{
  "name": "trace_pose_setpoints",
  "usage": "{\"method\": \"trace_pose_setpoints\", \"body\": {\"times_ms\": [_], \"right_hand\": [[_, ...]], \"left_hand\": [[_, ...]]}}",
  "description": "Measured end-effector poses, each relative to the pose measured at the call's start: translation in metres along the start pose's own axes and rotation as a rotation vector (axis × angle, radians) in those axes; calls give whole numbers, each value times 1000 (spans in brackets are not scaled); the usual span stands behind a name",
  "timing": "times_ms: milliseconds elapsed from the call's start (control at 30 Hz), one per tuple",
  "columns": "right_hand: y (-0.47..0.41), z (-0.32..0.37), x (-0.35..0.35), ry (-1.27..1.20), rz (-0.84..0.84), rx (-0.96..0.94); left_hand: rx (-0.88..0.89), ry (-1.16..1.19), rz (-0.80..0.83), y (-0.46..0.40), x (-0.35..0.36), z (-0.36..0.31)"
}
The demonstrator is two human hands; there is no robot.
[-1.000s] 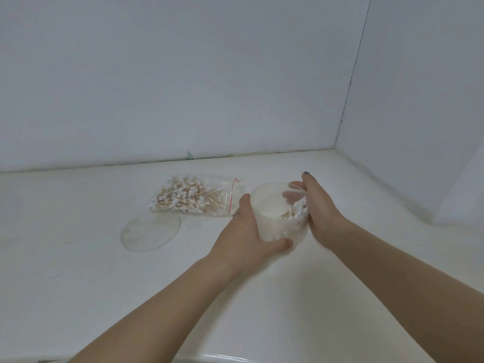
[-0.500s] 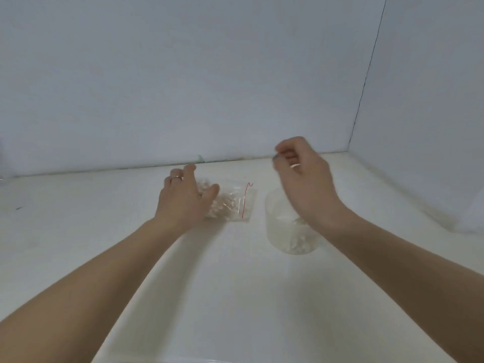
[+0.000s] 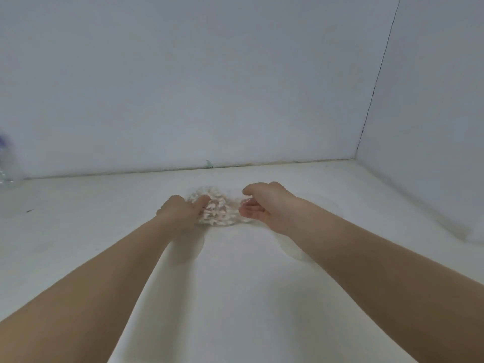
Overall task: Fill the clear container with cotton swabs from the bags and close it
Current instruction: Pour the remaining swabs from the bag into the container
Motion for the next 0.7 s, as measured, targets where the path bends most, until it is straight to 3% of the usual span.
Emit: {"method": "trace_pose_setpoints", "body": {"times_ms": [167, 267, 367, 500, 567, 700], "right_hand": [[3, 12, 3, 20, 50, -51], [9, 26, 2, 28, 55, -149], [25, 43, -6, 15, 107, -221], [51, 64, -34, 66, 157, -301], [61, 71, -56, 87, 77, -320], [51, 68, -104, 159, -321, -375]], "left_hand": [[51, 260, 6, -1, -10, -5], [114, 541, 34, 1, -19, -14], [104, 790, 151, -2, -32, -26], [166, 916, 256, 5, -46, -59], [214, 907, 298, 17, -50, -77], [358, 788, 318, 36, -42, -99]]}}
Point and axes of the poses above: each hand's wrist, its own y-axis away from the middle knuckle, its own x-axis out of the palm, z = x × y, the point moved 1 cm from there along -y, towards the middle knuckle, and after that the axes turned 1 degree about -y, right-handed, at the moved point
